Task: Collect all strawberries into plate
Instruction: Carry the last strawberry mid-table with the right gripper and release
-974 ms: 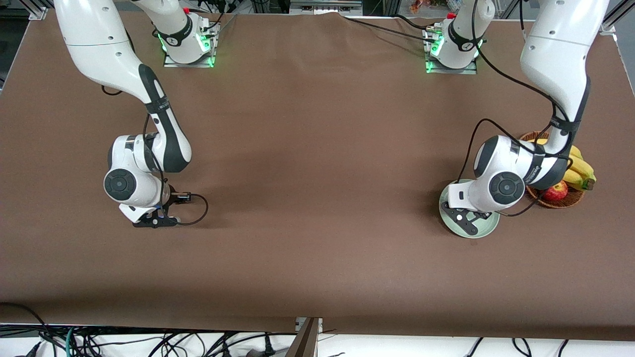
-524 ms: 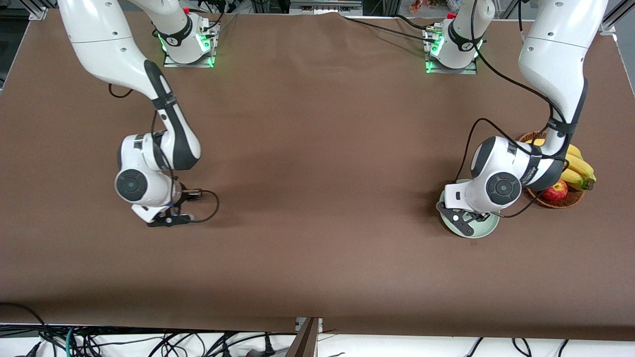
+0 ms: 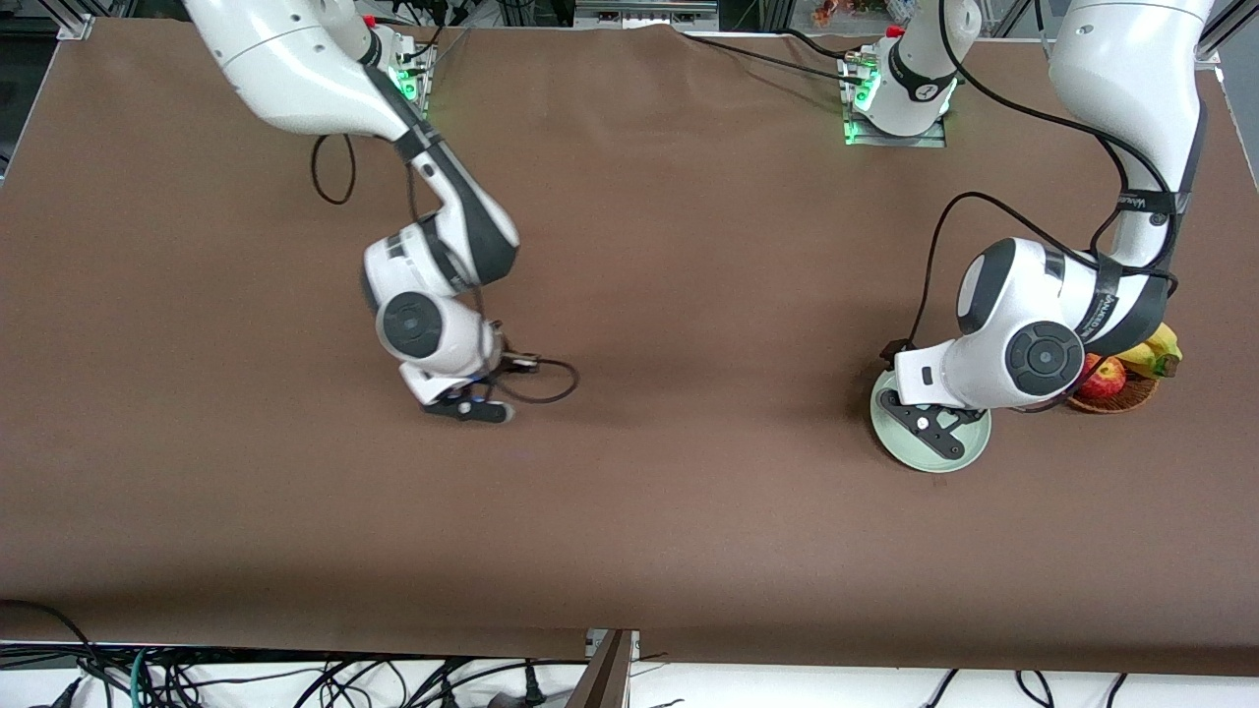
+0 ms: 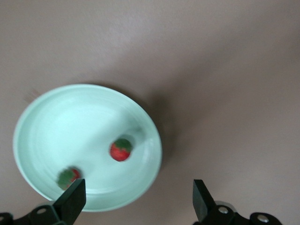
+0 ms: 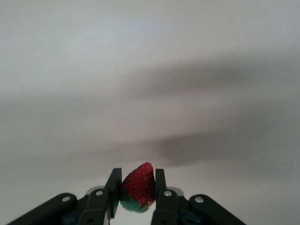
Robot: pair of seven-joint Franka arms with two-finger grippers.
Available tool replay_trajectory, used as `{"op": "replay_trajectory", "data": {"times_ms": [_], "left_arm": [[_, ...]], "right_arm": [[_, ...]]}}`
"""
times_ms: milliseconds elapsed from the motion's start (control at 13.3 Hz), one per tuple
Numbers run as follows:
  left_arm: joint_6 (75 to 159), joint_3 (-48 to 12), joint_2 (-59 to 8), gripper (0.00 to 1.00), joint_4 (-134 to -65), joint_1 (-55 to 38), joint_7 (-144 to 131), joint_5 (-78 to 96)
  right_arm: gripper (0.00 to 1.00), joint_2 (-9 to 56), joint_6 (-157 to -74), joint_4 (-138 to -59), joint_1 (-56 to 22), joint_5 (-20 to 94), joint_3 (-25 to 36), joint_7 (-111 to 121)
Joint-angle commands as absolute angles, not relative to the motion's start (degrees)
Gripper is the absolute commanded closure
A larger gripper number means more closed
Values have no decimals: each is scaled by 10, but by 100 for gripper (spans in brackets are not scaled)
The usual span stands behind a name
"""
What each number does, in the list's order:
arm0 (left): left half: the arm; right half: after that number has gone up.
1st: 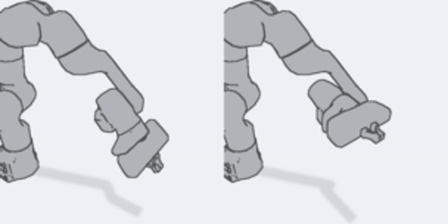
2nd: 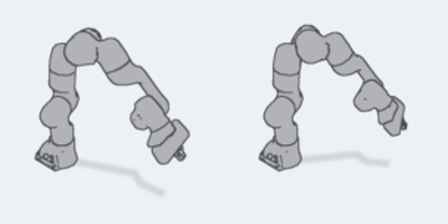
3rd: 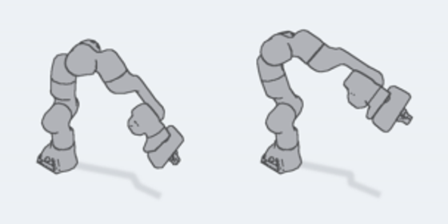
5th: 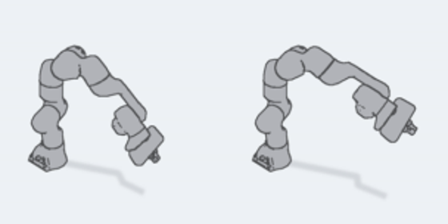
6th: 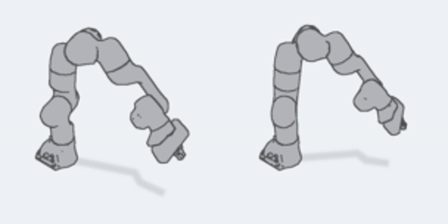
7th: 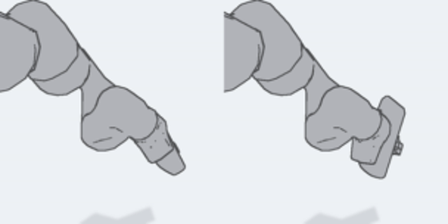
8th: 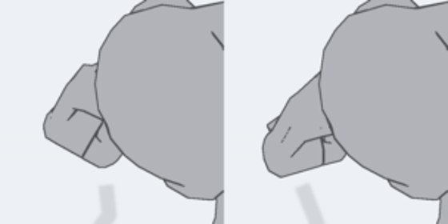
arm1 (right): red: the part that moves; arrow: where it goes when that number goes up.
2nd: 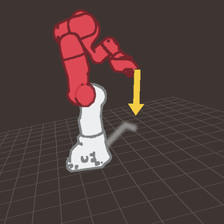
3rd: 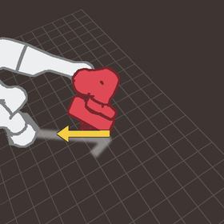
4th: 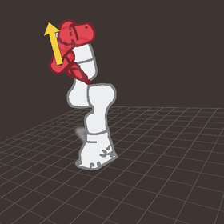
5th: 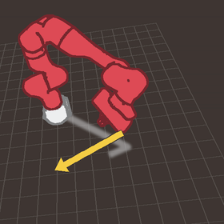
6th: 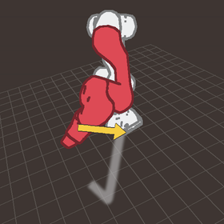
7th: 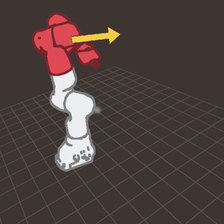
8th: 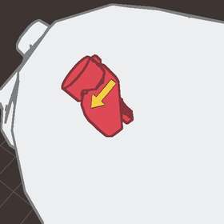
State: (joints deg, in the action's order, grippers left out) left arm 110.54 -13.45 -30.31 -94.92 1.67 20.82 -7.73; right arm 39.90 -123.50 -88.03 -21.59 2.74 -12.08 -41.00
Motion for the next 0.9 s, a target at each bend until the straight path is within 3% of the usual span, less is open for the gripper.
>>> {"op": "replay_trajectory", "data": {"times_ms": [0,225,524,599,749,824], "left_arm": [[1090,-157,-308,0,-950,11,109,-66],[1095,-183,-321,0,-949,10,23,-65],[1107,-186,-332,0,-949,4,11,-65],[1108,-186,-333,0,-949,4,11,-65],[1109,-186,-333,0,-949,3,11,-65],[1110,-186,-333,0,-949,2,11,-65]], "right_arm": [[100,465,-1262,-780,-289,27,-127,-544],[100,522,-1391,-743,-371,23,-125,-678],[100,597,-1448,-666,-422,21,-124,-700],[89,610,-1454,-656,-432,21,-123,-700],[0,605,-1450,-656,-433,8,-123,-699],[0,597,-1448,-656,-427,-9,-121,-697]]}}
